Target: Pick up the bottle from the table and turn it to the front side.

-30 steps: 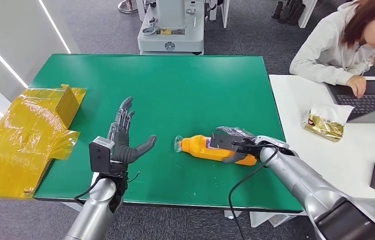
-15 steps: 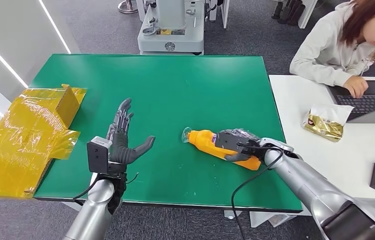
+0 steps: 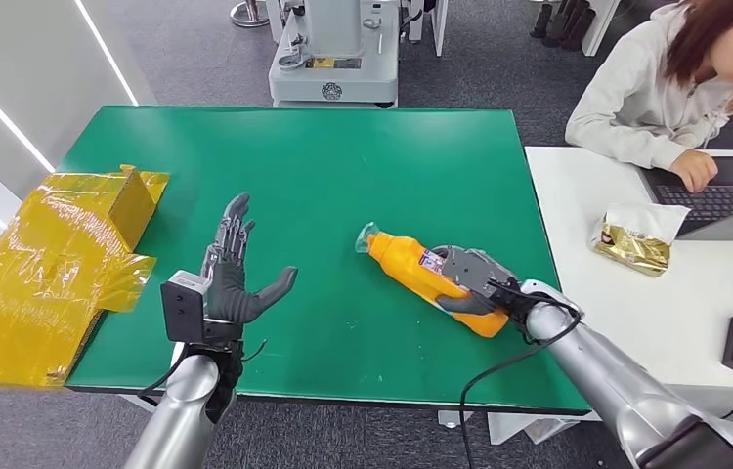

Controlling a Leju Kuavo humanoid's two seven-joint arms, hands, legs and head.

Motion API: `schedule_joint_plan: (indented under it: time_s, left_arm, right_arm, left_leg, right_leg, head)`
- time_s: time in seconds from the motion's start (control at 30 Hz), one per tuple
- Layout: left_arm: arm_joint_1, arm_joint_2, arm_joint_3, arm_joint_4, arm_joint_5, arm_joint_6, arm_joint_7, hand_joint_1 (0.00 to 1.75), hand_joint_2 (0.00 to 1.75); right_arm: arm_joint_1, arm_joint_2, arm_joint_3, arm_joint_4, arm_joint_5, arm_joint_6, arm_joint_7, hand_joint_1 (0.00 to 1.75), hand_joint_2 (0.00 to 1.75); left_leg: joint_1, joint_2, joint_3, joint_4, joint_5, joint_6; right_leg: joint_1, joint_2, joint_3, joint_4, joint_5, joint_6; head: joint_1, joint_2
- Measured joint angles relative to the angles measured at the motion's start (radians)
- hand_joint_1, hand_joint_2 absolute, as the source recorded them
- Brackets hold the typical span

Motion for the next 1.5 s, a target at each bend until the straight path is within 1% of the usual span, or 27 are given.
schedule_joint_plan:
  time_s: [0.2, 0.37, 0.5, 0.7, 0.83, 0.97, 1.1, 1.2, 1.37, 1.5]
  left_arm:
    - [0.023, 0.007, 0.0, -0.025, -0.006, 0.0, 0.007, 0.0, 1.75]
    - [0.033, 0.013, 0.0, -0.033, -0.008, -0.003, 0.008, 0.0, 1.75]
    - [0.017, 0.021, 0.0, -0.028, 0.003, -0.048, 0.037, 0.0, 1.75]
    - [-0.056, 0.032, 0.0, 0.022, 0.024, -0.143, 0.089, 0.0, 1.75]
    - [-0.116, 0.033, 0.0, 0.075, 0.034, -0.184, 0.111, 0.0, 1.75]
    - [-0.189, 0.032, -0.005, 0.156, 0.076, -0.25, 0.12, 0.0, 1.75]
    - [-0.264, 0.026, -0.024, 0.234, 0.115, -0.298, 0.136, 0.0, 1.75]
    - [-0.305, 0.018, -0.033, 0.266, 0.169, -0.352, 0.169, 0.0, 1.75]
    - [-0.337, 0.001, -0.047, 0.298, 0.276, -0.441, 0.237, 0.0, 1.75]
    - [-0.356, -0.016, -0.063, 0.314, 0.355, -0.488, 0.295, 0.0, 1.75]
  right_arm:
    - [0.085, 0.001, -0.062, -0.069, -0.041, -0.068, -0.078, 1.75, 1.75]
    - [0.153, 0.005, -0.11, -0.147, -0.038, -0.12, -0.113, 1.75, 1.75]
    - [0.213, 0.019, -0.157, -0.219, -0.042, -0.166, -0.136, 1.75, 1.75]
    - [0.304, 0.055, -0.261, -0.372, -0.022, -0.196, -0.154, 1.75, 1.75]
    - [0.323, 0.093, -0.302, -0.439, 0.011, -0.2, -0.154, 1.75, 1.75]
    - [0.335, 0.131, -0.329, -0.483, 0.053, -0.189, -0.152, 1.75, 1.75]
    - [0.326, 0.155, -0.335, -0.488, 0.062, -0.176, -0.149, 1.75, 1.75]
    - [0.307, 0.162, -0.336, -0.474, 0.041, -0.168, -0.151, 1.75, 1.75]
    - [0.294, 0.179, -0.335, -0.44, 0.018, -0.175, -0.153, 1.75, 1.75]
    - [0.292, 0.205, -0.333, -0.415, 0.025, -0.199, -0.14, 1.75, 1.75]
  left_leg:
    - [0.0, 0.0, 0.0, 0.0, 0.0, 0.0]
    - [0.0, 0.0, -0.001, 0.0, 0.0, 0.001]
    - [0.0, -0.001, -0.002, 0.0, 0.001, 0.001]
    - [0.0, -0.001, -0.004, 0.0, 0.001, 0.002]
    - [0.0, -0.001, -0.004, 0.0, 0.002, 0.002]
    - [0.0, -0.001, -0.004, 0.0, 0.002, 0.002]
    - [0.0, -0.001, -0.005, 0.0, 0.002, 0.002]
    - [0.0, -0.001, -0.005, 0.001, 0.003, 0.002]
    - [0.0, -0.001, -0.005, 0.001, 0.002, 0.002]
    - [0.0, -0.001, -0.006, 0.001, 0.002, 0.002]
  right_leg:
    - [0.0, 0.0, 0.0, 0.0, 0.0, 0.0]
    - [0.0, 0.0, 0.0, 0.0, 0.0, 0.0]
    - [0.0, -0.001, -0.001, 0.0, 0.0, 0.0]
    - [0.0, -0.002, -0.003, 0.0, 0.0, 0.0]
    - [0.0, -0.002, -0.003, 0.001, 0.001, 0.0]
    - [0.0, -0.002, -0.004, 0.001, 0.001, 0.0]
    - [0.0, -0.002, -0.004, 0.001, 0.001, 0.0]
    - [0.0, -0.002, -0.004, 0.001, 0.002, 0.0]
    - [0.0, -0.002, -0.004, 0.001, 0.002, 0.0]
    - [0.0, -0.002, -0.005, 0.001, 0.001, 0.0]
  head:
    - [0.0, 0.0]
    - [0.0, 0.0]
    - [0.0, 0.0]
    - [0.0, 0.0]
    - [0.0, 0.0]
    - [0.0, 0.0]
    - [0.0, 0.0]
    - [0.0, 0.0]
    - [0.0, 0.0]
    - [0.0, 0.0]
